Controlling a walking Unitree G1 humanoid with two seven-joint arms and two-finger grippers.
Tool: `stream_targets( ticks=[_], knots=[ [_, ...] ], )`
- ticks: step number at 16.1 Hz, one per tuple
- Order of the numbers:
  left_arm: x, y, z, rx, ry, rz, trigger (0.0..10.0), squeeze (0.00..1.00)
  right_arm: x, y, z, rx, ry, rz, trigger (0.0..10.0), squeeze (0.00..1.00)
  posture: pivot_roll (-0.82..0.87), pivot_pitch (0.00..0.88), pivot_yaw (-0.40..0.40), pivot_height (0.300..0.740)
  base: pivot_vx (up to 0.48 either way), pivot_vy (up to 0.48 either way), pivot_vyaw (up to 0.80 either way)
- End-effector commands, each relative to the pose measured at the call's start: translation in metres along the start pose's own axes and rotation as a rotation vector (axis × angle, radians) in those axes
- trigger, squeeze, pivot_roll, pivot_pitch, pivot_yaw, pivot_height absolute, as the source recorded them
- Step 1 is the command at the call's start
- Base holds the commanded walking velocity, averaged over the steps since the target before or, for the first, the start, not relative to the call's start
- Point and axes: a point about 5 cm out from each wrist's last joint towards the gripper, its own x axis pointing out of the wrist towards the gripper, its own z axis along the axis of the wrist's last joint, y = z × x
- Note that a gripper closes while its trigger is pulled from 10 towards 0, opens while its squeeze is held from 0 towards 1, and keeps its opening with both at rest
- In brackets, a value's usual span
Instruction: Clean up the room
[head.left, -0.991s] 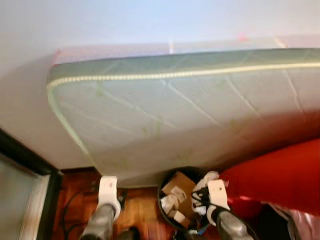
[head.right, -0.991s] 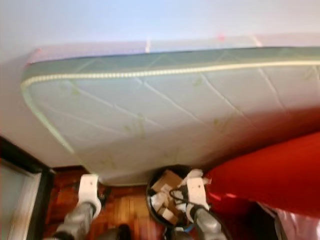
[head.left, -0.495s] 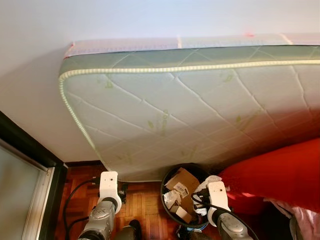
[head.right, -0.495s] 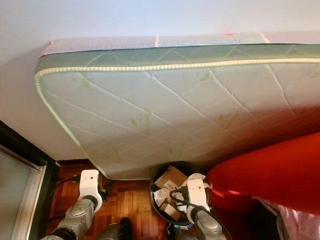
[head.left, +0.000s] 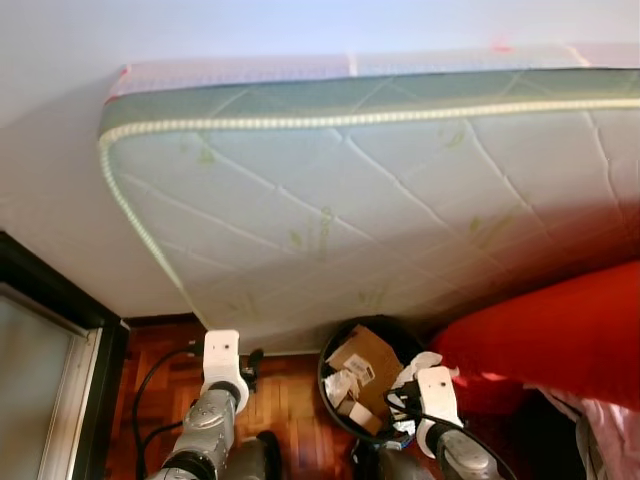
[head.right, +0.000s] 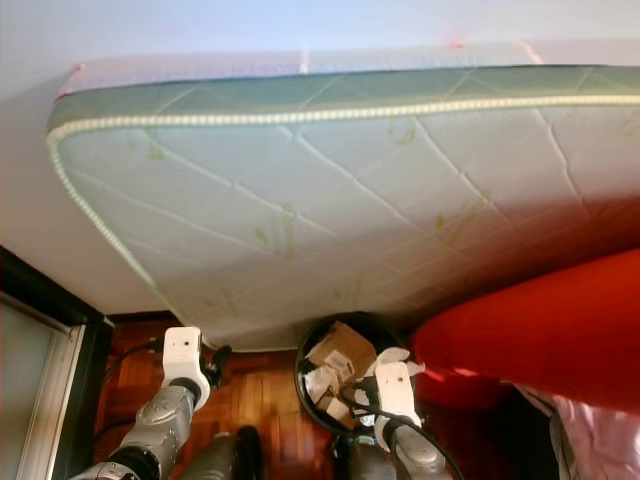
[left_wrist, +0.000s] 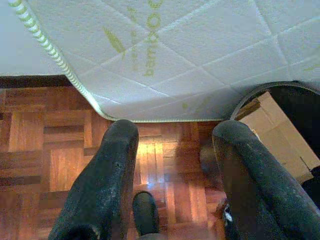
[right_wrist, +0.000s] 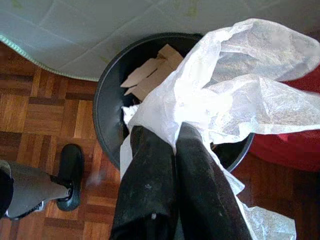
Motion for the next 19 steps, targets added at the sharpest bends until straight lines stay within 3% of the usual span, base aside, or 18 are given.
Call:
stream_targets(
  ticks=[1,4,8,12,17,19],
  knots=[
    [-0.003,0.001,-0.007,-0.007,0.019,0.002,10.0,0.00,-0.004,0.000,-0.011,0.001,0.030,0.001,10.0,0.00,-0.01,0.293,-0.048,0.683,0.000,0.000,0.00],
    [0.001,-0.003,0.010,-0.019,-0.074,-0.008,10.0,0.00,0.000,0.007,-0.007,-0.028,0.052,0.014,10.0,0.00,0.01,0.318,-0.062,0.673,0.000,0.000,0.00],
    [0.002,-0.003,0.025,-0.021,-0.161,-0.008,10.0,0.00,0.007,0.008,0.015,0.062,-0.038,-0.001,10.0,0.00,0.04,0.366,-0.068,0.654,0.000,0.000,0.00],
    [0.000,-0.006,0.040,0.020,-0.252,-0.026,10.0,0.00,0.011,0.012,0.027,0.063,-0.073,0.003,10.0,0.00,0.06,0.406,-0.068,0.654,0.000,0.000,0.00],
    [-0.006,-0.010,0.057,0.010,-0.335,-0.042,10.0,0.00,0.023,0.015,0.077,0.060,-0.180,-0.011,10.0,0.00,0.09,0.455,-0.064,0.654,0.000,0.000,0.00],
    [-0.007,-0.010,0.059,0.010,-0.341,-0.043,10.0,0.00,0.025,0.016,0.083,0.045,-0.185,-0.013,10.0,0.00,0.09,0.468,-0.063,0.654,0.000,0.000,0.00]
  ],
)
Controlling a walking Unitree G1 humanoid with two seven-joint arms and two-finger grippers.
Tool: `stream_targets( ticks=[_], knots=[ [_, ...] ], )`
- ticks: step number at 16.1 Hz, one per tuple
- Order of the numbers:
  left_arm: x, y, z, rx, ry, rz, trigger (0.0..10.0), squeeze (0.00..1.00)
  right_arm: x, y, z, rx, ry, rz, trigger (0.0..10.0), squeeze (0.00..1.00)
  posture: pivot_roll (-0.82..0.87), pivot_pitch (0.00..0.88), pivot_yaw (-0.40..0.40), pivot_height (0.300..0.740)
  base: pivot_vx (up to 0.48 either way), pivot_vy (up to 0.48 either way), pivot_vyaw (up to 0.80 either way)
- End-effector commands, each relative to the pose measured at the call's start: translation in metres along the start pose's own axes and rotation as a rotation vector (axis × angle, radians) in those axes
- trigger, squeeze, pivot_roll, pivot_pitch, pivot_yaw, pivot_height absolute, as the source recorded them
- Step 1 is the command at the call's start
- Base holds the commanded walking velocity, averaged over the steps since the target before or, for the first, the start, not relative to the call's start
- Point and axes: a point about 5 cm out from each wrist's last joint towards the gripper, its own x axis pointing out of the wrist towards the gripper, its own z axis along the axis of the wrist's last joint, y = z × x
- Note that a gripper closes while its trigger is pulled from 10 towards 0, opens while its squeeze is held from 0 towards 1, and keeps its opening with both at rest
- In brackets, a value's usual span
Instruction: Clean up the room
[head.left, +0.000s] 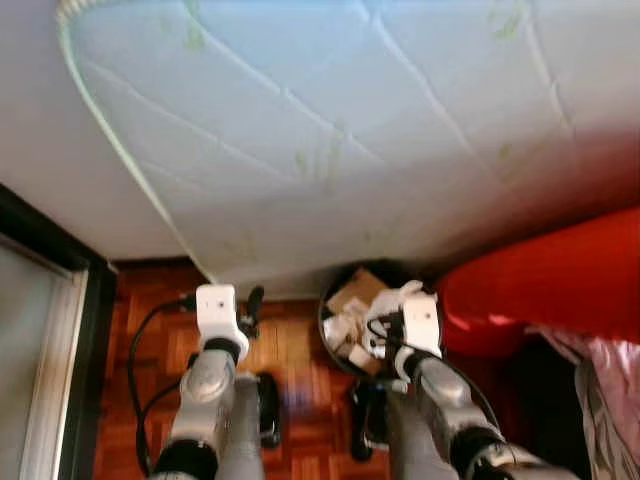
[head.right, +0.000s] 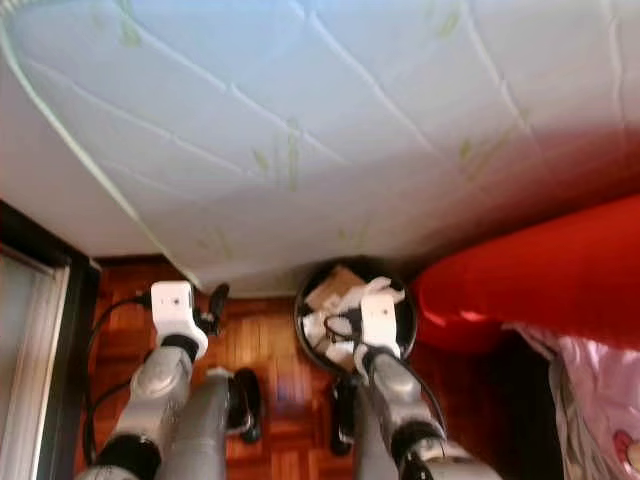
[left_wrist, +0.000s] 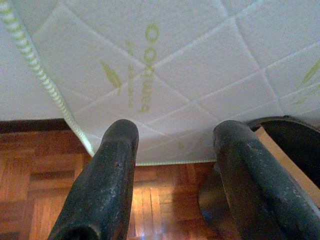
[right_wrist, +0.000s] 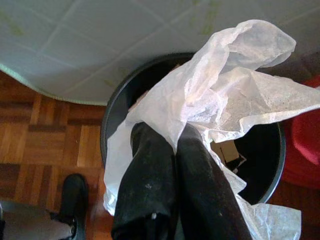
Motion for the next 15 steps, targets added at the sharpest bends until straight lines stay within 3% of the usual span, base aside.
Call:
stream_targets(
  ticks=[1,6,15],
  knots=[
    [-0.008,-0.002,-0.009,-0.020,0.042,-0.001,10.0,0.00,-0.001,0.000,-0.005,0.004,0.037,-0.016,10.0,0.00,0.10,0.474,-0.063,0.654,0.000,0.000,0.00],
    [-0.011,-0.001,-0.006,-0.029,0.042,0.000,10.0,0.00,0.001,0.005,-0.006,-0.007,0.071,-0.025,10.0,0.00,0.10,0.487,-0.061,0.635,0.000,0.000,0.00],
    [-0.017,-0.003,0.000,-0.035,0.048,-0.010,10.0,0.00,0.005,-0.007,0.003,0.004,0.115,-0.138,10.0,0.00,0.12,0.511,-0.054,0.630,0.000,0.000,0.00]
  ],
)
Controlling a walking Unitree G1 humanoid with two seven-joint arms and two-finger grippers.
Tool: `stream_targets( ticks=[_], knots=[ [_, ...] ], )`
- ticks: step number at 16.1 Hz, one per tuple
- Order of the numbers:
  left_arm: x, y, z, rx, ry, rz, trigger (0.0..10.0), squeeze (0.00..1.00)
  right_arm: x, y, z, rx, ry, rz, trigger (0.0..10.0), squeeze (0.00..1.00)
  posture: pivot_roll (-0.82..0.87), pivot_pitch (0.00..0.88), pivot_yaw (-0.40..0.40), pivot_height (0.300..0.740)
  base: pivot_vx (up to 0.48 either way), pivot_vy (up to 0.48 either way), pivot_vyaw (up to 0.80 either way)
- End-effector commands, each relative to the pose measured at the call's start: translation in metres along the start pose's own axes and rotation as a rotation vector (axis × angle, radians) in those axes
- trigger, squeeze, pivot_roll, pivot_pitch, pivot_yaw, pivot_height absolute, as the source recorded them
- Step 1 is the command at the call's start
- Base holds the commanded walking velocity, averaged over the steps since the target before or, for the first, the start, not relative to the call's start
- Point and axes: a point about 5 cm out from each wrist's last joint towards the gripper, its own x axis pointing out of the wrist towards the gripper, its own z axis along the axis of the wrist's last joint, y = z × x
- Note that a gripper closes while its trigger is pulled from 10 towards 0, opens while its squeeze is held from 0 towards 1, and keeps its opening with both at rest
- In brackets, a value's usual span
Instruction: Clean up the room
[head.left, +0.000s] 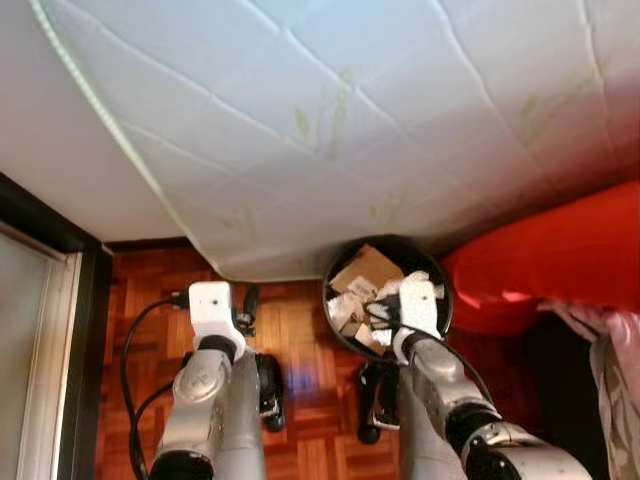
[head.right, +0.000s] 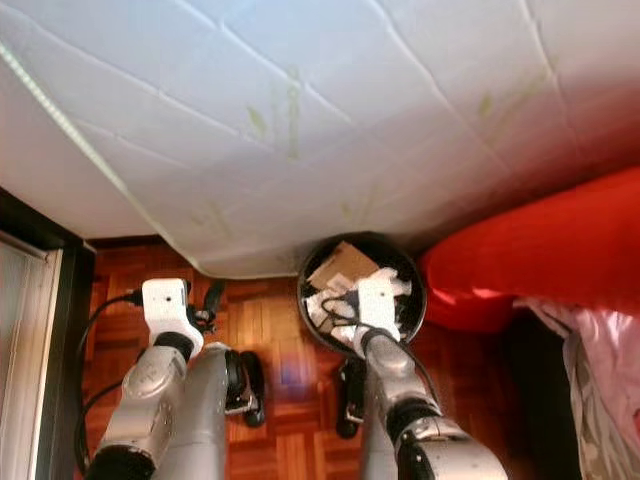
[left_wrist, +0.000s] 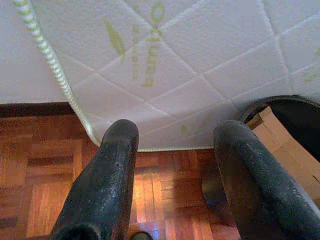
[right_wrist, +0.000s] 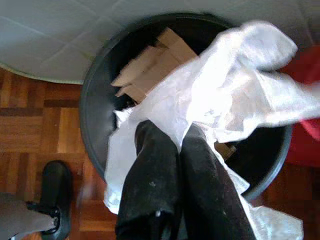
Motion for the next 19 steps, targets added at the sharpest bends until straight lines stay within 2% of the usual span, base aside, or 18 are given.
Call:
stream_targets(
  ticks=[1,2,3,4,5,6,19],
  knots=[
    [-0.008,-0.001,-0.013,-0.009,0.059,-0.002,10.0,0.00,-0.004,-0.006,-0.019,0.036,0.092,-0.038,10.0,0.00,0.12,0.511,-0.054,0.630,0.000,0.000,0.00],
    [-0.008,-0.001,-0.012,-0.010,0.059,-0.002,10.0,0.00,-0.004,-0.007,-0.019,0.048,0.098,-0.049,10.0,0.00,0.12,0.512,-0.054,0.630,0.000,0.000,0.00],
    [-0.008,-0.002,-0.011,-0.010,0.060,-0.002,10.0,0.00,-0.003,-0.007,-0.019,0.056,0.099,-0.053,10.0,0.05,0.13,0.513,-0.054,0.630,0.000,0.000,0.00],
    [-0.008,-0.002,-0.011,-0.011,0.060,-0.001,10.0,0.00,-0.003,-0.008,-0.019,0.043,0.109,-0.055,10.0,0.34,0.13,0.513,-0.054,0.630,0.000,0.000,0.00],
    [-0.009,-0.002,-0.010,-0.012,0.060,-0.001,10.0,0.00,-0.003,-0.008,-0.020,0.039,0.116,-0.059,10.0,0.95,0.12,0.514,-0.055,0.630,0.000,0.000,0.00],
    [-0.009,-0.002,-0.010,-0.013,0.061,-0.001,10.0,0.00,-0.003,-0.008,-0.021,0.037,0.124,-0.065,10.0,1.00,0.12,0.515,-0.055,0.630,0.000,0.000,0.00],
    [-0.012,-0.004,-0.009,-0.013,0.074,-0.009,10.0,0.00,-0.006,-0.011,-0.030,0.014,0.170,-0.060,10.0,1.00,0.13,0.518,-0.052,0.630,0.000,0.000,0.00]
  ],
)
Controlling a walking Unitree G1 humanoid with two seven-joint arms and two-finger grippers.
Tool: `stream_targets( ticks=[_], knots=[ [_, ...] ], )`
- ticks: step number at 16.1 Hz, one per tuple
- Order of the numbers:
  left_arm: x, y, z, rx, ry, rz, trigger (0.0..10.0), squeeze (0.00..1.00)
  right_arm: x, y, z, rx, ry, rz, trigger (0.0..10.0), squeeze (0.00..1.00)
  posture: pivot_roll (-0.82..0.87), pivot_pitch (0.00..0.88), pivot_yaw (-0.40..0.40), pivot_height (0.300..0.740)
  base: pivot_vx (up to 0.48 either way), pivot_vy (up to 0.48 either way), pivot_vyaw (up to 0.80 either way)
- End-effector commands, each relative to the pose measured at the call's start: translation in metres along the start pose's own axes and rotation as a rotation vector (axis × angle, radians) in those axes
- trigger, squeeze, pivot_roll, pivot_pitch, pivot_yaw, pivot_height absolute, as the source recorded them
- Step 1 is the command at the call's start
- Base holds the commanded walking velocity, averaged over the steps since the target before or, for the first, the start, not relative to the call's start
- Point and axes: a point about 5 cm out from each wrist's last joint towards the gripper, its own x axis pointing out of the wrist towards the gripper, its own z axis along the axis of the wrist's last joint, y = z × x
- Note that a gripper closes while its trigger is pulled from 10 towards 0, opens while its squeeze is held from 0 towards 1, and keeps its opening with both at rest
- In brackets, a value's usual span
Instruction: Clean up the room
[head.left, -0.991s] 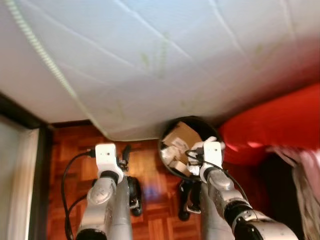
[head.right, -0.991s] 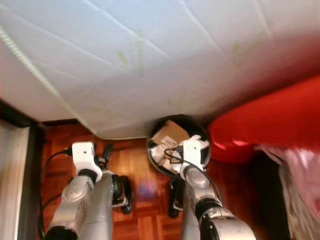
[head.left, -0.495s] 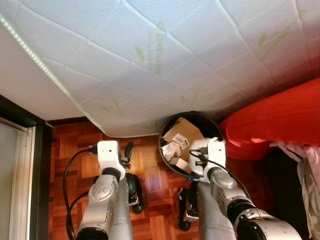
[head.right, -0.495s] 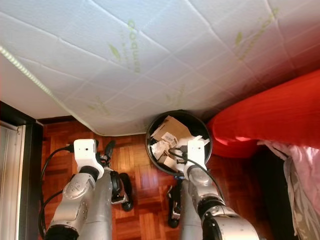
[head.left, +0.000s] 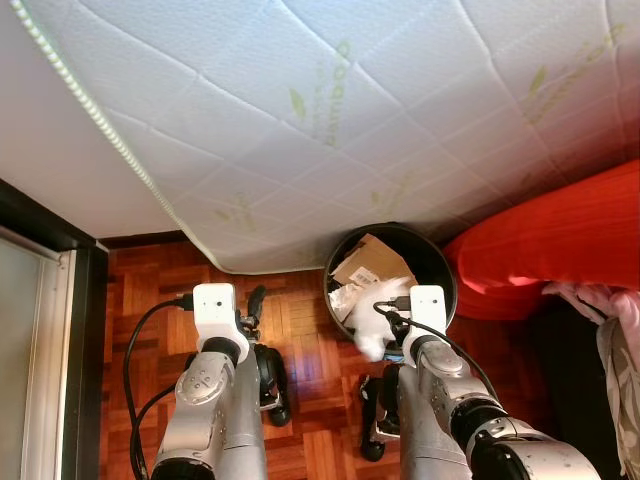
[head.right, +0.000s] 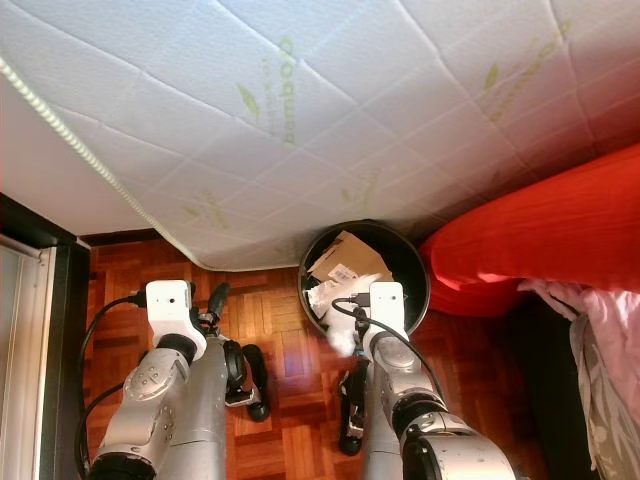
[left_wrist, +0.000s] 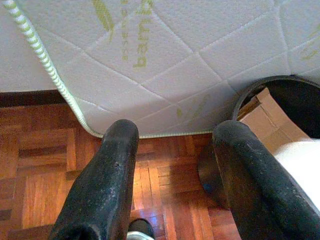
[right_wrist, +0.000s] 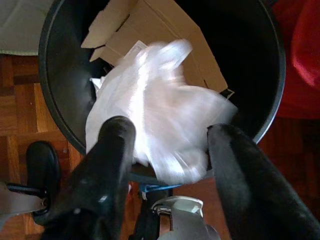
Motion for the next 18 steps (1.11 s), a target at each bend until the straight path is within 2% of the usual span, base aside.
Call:
stream_targets(
  ticks=[1,7,8,9,12,13,14,18],
  knots=[
    [-0.008,0.000,-0.013,-0.011,0.056,0.005,10.0,0.00,-0.004,-0.002,-0.023,-0.004,0.079,-0.004,10.0,1.00,0.13,0.518,-0.052,0.630,0.000,0.000,0.00],
    [-0.007,0.000,-0.013,-0.012,0.060,0.007,10.0,0.00,-0.004,-0.004,-0.025,-0.019,0.090,-0.004,10.0,1.00,0.13,0.520,-0.052,0.630,0.000,0.000,0.00],
    [-0.007,0.000,-0.013,-0.013,0.062,0.007,10.0,0.00,-0.004,-0.003,-0.025,-0.020,0.087,0.004,10.0,0.00,0.13,0.520,-0.051,0.630,0.000,0.000,0.00],
    [-0.007,0.001,-0.014,-0.013,0.065,0.007,10.0,0.00,-0.004,-0.003,-0.025,-0.024,0.084,0.009,10.0,0.00,0.12,0.520,-0.051,0.630,0.000,0.000,0.00],
    [-0.006,0.002,-0.016,-0.015,0.073,0.009,10.0,0.00,-0.004,-0.003,-0.016,0.003,-0.013,0.031,10.0,0.00,0.12,0.511,-0.048,0.630,0.000,0.000,0.00],
    [-0.005,0.002,-0.015,-0.015,0.072,0.010,10.0,0.00,-0.004,-0.003,0.001,0.060,-0.141,0.046,10.0,0.00,0.13,0.507,-0.046,0.630,0.000,0.000,0.00],
    [-0.003,0.003,-0.015,-0.015,0.072,0.011,10.0,0.00,-0.005,-0.006,0.012,0.061,-0.224,0.019,10.0,0.00,0.12,0.500,-0.045,0.630,0.000,0.000,0.00],
    [0.002,0.001,-0.013,-0.015,0.069,0.002,10.0,0.00,-0.010,-0.012,0.014,0.031,-0.327,-0.027,10.0,0.00,0.11,0.484,-0.042,0.630,0.000,0.000,0.00]
  ],
)
